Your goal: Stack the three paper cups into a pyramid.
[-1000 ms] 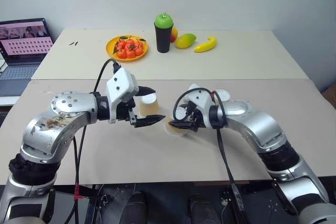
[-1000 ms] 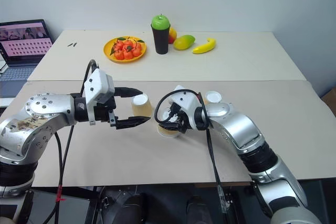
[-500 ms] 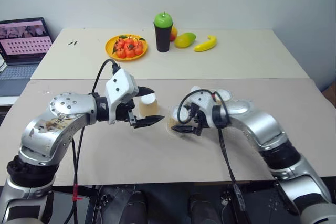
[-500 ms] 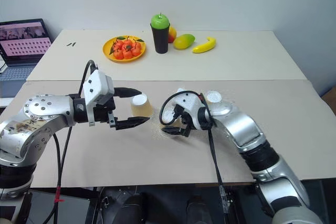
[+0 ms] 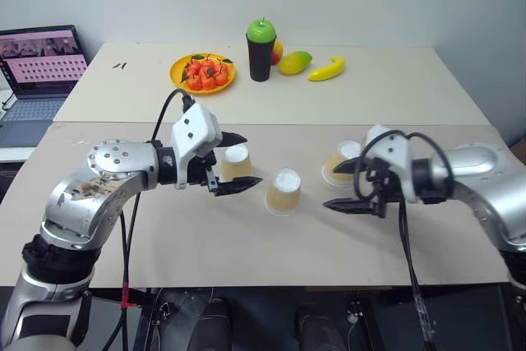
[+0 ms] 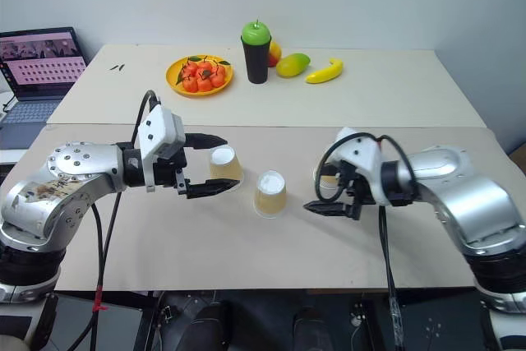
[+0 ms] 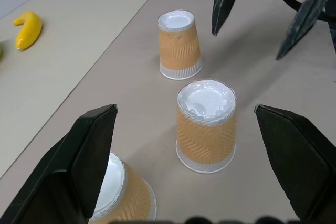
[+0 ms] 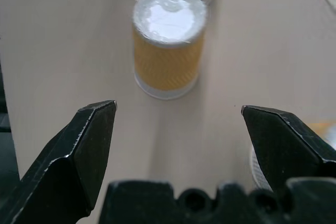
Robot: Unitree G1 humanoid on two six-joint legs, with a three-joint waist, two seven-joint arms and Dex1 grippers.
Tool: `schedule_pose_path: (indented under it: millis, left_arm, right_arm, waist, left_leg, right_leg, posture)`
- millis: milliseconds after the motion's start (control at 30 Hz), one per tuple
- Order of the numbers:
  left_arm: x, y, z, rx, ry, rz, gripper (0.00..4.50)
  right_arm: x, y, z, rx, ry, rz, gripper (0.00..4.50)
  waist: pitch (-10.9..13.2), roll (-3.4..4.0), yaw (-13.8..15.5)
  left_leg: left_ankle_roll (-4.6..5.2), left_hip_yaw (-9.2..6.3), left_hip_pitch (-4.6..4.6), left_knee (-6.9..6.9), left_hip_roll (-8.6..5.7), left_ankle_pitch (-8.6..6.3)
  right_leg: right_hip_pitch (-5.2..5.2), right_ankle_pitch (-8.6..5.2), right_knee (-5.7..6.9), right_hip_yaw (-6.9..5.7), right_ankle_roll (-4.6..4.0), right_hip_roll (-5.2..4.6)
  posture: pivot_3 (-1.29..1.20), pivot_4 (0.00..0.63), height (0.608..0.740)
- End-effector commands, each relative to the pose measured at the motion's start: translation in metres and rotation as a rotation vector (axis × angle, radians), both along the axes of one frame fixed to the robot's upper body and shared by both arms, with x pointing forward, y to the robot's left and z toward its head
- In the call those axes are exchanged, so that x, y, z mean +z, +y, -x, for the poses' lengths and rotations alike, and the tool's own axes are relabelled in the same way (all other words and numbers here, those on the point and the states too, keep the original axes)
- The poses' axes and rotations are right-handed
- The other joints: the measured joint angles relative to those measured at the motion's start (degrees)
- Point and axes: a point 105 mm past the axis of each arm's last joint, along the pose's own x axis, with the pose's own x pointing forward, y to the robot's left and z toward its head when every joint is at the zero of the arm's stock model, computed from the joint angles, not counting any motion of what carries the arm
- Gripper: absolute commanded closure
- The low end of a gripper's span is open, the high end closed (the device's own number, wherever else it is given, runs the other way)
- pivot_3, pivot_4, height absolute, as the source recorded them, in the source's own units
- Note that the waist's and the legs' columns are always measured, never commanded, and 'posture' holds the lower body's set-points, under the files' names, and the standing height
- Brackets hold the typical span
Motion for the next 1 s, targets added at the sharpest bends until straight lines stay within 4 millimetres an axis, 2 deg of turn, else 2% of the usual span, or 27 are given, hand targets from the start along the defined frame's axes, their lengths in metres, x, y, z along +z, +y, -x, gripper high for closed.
schedule_pose_path:
  millis: [33, 167, 400, 633, 1000]
  left_arm:
    - [0.012, -0.004, 0.0, -0.025, -0.061, 0.001, 0.0]
    - [0.014, -0.002, 0.0, -0.033, -0.065, -0.01, 0.0]
    - [0.018, 0.004, 0.003, -0.031, -0.062, -0.026, 0.0]
    - [0.022, 0.011, 0.007, 0.011, -0.073, -0.037, 0.0]
    - [0.025, 0.013, 0.013, 0.03, -0.071, -0.012, 0.0]
  right_arm:
    - [0.025, -0.023, -0.007, -0.082, -0.096, -0.01, 0.03]
    - [0.032, -0.043, -0.022, -0.167, -0.144, -0.034, 0.03]
    - [0.021, -0.058, -0.053, -0.209, -0.194, 0.005, 0.03]
    - [0.008, -0.053, -0.08, -0.192, -0.149, -0.031, 0.03]
    - [0.001, -0.039, -0.093, -0.153, -0.138, -0.04, 0.03]
  waist:
    - [0.0, -0.01, 0.0]
    - [0.0, -0.01, -0.2]
    - [0.0, -0.01, -0.5]
    - [0.1, 0.01, -1.0]
    - [0.2, 0.06, -1.3]
  left_leg:
    - [0.0, 0.0, 0.0, 0.0, 0.0, 0.0]
    - [0.0, 0.0, 0.01, 0.0, 0.0, 0.0]
    - [0.0, 0.01, 0.0, 0.0, 0.0, 0.0]
    - [0.0, 0.01, 0.0, -0.06, 0.0, 0.0]
    - [0.01, 0.0, -0.01, -0.04, 0.0, 0.0]
  right_leg:
    - [0.0, 0.0, 0.0, 0.0, 0.0, 0.0]
    - [0.0, -0.01, 0.0, 0.0, 0.02, 0.0]
    - [-0.01, 0.0, -0.02, 0.0, 0.01, 0.0]
    - [0.0, 0.0, -0.03, 0.0, -0.01, 0.0]
    - [0.0, 0.01, 0.0, 0.0, -0.01, 0.0]
  posture:
    - [0.0, 0.15, 0.735]
    - [0.0, 0.15, 0.735]
    - [0.0, 0.15, 0.735]
    - [0.0, 0.15, 0.735]
    - [0.0, 0.15, 0.735]
